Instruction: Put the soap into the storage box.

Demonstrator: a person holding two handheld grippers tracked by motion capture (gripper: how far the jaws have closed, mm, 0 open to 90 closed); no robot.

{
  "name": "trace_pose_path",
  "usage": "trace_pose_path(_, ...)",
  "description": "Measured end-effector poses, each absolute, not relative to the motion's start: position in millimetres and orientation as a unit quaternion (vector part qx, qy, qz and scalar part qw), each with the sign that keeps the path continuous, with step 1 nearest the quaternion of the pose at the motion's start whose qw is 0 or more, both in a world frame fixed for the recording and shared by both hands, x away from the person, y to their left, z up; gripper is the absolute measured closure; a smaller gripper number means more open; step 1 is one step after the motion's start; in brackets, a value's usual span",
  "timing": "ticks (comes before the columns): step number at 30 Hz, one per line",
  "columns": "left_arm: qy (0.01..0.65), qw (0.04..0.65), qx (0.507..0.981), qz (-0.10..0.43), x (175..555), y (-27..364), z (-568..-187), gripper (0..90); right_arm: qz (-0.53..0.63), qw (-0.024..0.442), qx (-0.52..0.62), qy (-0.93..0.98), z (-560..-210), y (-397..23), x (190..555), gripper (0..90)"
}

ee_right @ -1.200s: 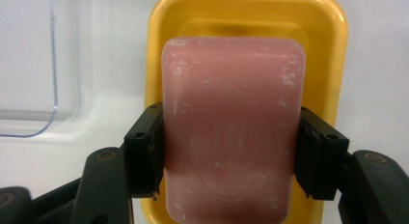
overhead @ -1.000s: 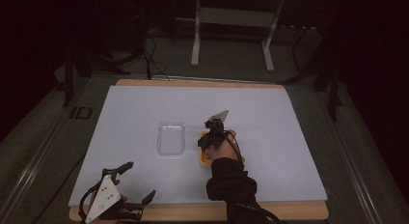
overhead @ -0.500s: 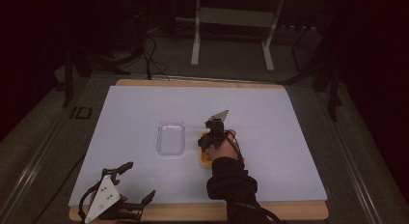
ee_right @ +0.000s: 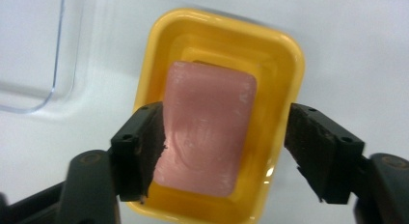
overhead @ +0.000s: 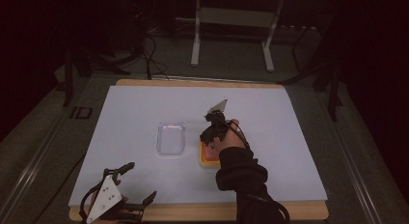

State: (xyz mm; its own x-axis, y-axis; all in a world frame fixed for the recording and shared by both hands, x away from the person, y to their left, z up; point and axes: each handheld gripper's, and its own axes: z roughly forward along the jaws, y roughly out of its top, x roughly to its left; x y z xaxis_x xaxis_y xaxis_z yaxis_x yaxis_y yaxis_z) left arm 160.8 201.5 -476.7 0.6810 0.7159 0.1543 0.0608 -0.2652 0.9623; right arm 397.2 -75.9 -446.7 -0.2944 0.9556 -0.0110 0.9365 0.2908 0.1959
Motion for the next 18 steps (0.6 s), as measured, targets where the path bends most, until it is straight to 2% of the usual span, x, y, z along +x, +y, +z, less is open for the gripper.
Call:
trace_pose_path(4,0.262,0.544,0.739,0.299,161.1,201.0,-477.0,0.3,0.086,0.058,0.57,0.815,-442.5,-86.0,397.7,19.5)
trace_pose_path(6,0.262,0.543,0.74,0.299,161.3,200.5,-477.2,0.3,0.1,0.04,0.551,0.828,-440.3,-94.6,397.2,12.4)
trace_pose_path(8,0.26,0.542,0.741,0.299,161.4,199.8,-477.6,0.3,0.108,0.025,0.536,0.837,-439.6,-102.2,396.5,12.5)
trace_pose_path(18,0.264,0.541,0.743,0.291,163.1,197.8,-478.6,0.3,0.152,0.04,0.507,0.847,-438.4,-138.0,389.2,13.1)
